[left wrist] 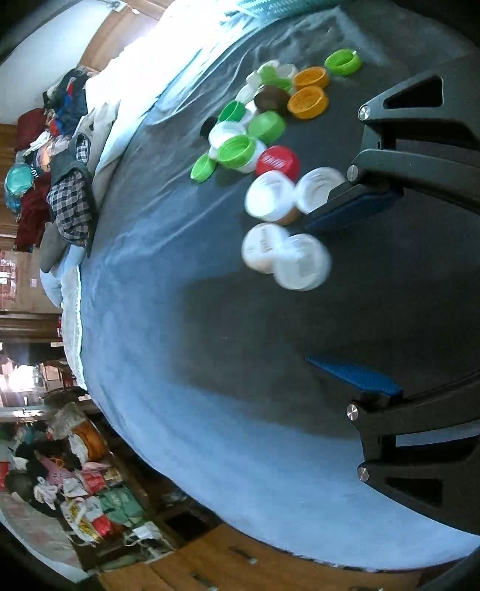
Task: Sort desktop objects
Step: 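Grasp a white cap with the left gripper while the right grasps a green cap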
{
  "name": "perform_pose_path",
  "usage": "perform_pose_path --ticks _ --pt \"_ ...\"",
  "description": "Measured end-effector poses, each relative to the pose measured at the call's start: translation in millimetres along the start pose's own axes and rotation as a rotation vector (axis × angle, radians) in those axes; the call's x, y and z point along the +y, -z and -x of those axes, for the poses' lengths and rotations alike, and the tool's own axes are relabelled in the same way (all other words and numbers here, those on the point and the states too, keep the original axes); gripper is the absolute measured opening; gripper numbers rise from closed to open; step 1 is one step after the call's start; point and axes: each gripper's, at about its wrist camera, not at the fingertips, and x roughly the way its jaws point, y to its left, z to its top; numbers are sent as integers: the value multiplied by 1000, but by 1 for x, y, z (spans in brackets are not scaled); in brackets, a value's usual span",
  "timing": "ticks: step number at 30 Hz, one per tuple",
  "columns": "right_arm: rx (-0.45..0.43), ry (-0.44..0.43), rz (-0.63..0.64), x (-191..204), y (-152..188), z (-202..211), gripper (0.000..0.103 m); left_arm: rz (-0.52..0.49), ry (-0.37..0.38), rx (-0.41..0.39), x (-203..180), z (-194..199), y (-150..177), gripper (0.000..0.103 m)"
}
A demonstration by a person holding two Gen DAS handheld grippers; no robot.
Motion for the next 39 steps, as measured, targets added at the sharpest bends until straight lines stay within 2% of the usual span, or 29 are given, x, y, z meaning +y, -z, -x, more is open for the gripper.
perform_pose_path --ticks 3,4,5,6,7,8,11,16,20,27,28,31,37,39 --pt "10 -12 15 9 -4 -8 68 -27 17 20 -3 -5 -3 62" --pt "10 -18 20 12 -5 -10 64 -33 17 19 -4 -5 -3 58" --pt "11 -25 25 16 -6 -12 58 -36 21 17 -3 -3 -3 52" --pt "13 -33 34 21 -8 -15 54 -34 24 14 -3 -1 -1 32" --pt "16 -44 45 27 -9 -20 47 -24 25 12 -2 1 0 25" --pt "18 -54 55 33 -10 -25 43 -10 28 9 0 3 1 25" --pt "29 -115 74 55 -17 -50 43 40 22 -10 1 21 11 25" --pt "71 -190 106 89 -24 -102 43 116 56 -53 -7 58 33 25" --pt "111 -190 108 103 -29 -144 43 158 75 -69 -10 75 41 25" --pt "185 -142 111 107 -22 -189 43 156 82 -75 -21 86 40 25" --pt "182 -138 110 105 -22 -188 39 153 81 -77 -23 87 40 25" --pt "171 -126 105 100 -25 -178 5 152 86 -86 -29 93 40 25" --pt "134 -155 75 91 -21 -149 5 151 95 -88 -41 100 44 25" --pt "127 -160 62 84 -18 -147 30 164 99 -83 -42 102 47 25"
